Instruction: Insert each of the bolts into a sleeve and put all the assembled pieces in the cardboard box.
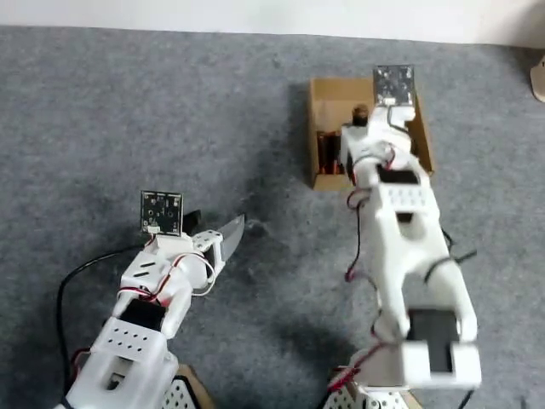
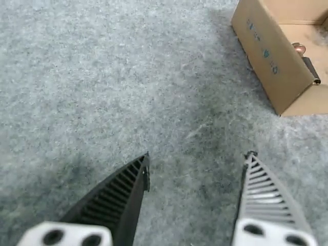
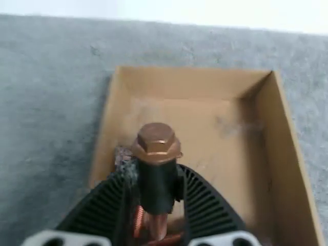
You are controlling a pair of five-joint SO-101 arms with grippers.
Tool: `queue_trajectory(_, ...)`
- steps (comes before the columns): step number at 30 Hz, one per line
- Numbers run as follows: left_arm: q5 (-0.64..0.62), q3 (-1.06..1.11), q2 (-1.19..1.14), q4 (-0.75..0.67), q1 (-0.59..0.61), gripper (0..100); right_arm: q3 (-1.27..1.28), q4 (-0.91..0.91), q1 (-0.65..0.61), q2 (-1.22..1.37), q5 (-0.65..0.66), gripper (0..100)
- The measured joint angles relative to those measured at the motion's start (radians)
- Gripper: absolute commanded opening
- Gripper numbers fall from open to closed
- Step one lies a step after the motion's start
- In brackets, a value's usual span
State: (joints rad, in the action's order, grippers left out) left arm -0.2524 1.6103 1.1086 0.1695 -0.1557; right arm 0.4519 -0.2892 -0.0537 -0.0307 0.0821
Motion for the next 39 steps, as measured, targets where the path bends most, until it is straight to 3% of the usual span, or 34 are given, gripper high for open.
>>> queue_trajectory(6, 0.003, 0.000, 0.000, 0.000, 0.000, 27, -0.115, 0.002, 0.043, 0.232, 0.000, 1.0)
queue_trajectory(10, 0.003, 0.000, 0.000, 0.000, 0.000, 27, -0.118, -0.006, 0.035, 0.247, 0.000, 15.6)
queue_trajectory(11, 0.003, 0.000, 0.000, 0.000, 0.000, 27, -0.118, -0.034, 0.031, 0.247, -0.002, 11.8)
queue_trajectory(12, 0.003, 0.000, 0.000, 0.000, 0.000, 27, -0.123, -0.069, 0.028, 0.245, -0.002, 1.4)
queue_trajectory(14, 0.003, 0.000, 0.000, 0.000, 0.000, 27, -0.140, -0.161, 0.011, 0.239, 0.002, 3.1)
queue_trajectory(21, 0.003, 0.000, 0.000, 0.000, 0.000, 27, -0.133, -0.342, -0.031, 0.052, 0.009, 0.5)
queue_trajectory(31, 0.006, 0.000, 0.000, 0.000, 0.000, 27, 0.242, -0.354, -0.031, -0.356, 0.009, 0.5)
queue_trajectory(33, 0.009, 0.000, 0.000, 0.000, 0.000, 24, 0.330, -0.354, -0.031, -0.434, 0.009, 0.5)
queue_trajectory(39, 0.028, -0.002, 0.000, 0.068, 0.000, 1, 0.580, -0.354, -0.032, -0.681, 0.012, 0.5)
